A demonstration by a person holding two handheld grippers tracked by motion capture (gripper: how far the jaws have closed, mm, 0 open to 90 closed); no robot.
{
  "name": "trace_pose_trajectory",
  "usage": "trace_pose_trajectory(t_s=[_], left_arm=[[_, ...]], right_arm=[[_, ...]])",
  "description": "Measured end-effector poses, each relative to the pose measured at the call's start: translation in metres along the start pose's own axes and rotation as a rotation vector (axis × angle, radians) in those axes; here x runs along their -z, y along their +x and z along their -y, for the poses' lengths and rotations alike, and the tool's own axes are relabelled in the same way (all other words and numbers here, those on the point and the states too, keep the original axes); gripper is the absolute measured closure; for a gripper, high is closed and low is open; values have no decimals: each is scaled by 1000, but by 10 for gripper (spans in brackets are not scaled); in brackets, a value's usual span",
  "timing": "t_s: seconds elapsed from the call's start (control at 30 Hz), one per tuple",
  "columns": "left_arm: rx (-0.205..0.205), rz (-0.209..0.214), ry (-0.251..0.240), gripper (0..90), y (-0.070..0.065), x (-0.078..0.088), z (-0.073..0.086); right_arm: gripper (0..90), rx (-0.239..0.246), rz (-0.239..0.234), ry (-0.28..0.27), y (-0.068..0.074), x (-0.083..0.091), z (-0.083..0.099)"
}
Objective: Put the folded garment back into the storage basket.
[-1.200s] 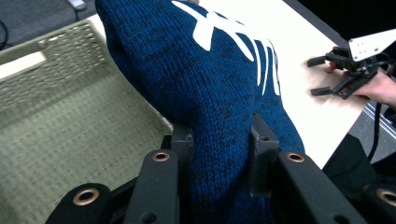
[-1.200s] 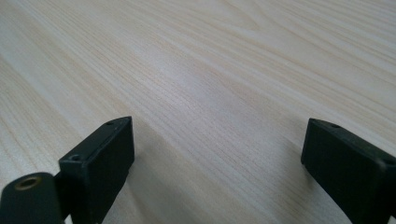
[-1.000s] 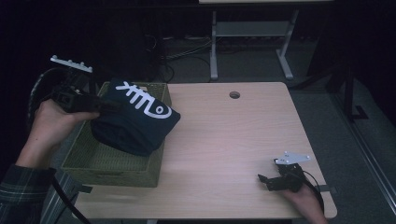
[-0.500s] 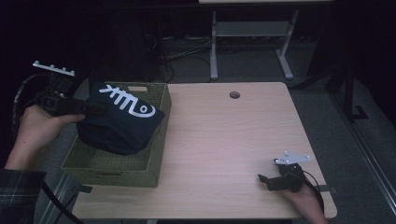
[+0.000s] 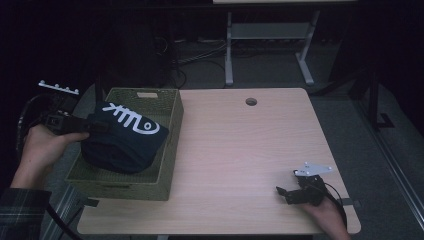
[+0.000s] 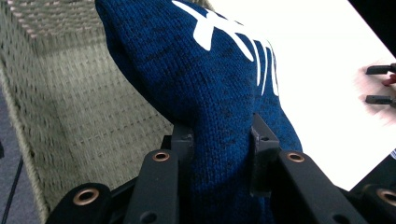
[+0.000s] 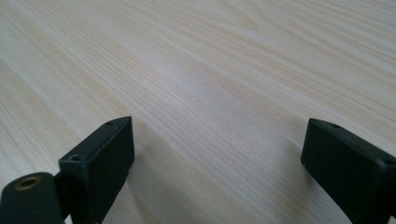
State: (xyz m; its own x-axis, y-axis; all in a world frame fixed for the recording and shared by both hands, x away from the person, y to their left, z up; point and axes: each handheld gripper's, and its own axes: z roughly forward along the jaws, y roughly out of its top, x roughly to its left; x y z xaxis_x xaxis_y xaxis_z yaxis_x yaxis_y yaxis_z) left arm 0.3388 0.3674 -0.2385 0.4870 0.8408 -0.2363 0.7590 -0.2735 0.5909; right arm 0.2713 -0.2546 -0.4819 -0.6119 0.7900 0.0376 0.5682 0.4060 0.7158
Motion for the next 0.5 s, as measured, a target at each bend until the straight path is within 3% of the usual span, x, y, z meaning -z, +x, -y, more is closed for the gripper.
trace_pose_trajectory(t_s=[0.3, 0.5], left_arm=[[42, -13, 13, 700, 13, -8, 11], [61, 3, 38, 700, 19, -24, 19]], right_arm=[[92, -4, 1, 0, 0, 0, 0], [92, -3, 3, -2, 0, 0, 0]])
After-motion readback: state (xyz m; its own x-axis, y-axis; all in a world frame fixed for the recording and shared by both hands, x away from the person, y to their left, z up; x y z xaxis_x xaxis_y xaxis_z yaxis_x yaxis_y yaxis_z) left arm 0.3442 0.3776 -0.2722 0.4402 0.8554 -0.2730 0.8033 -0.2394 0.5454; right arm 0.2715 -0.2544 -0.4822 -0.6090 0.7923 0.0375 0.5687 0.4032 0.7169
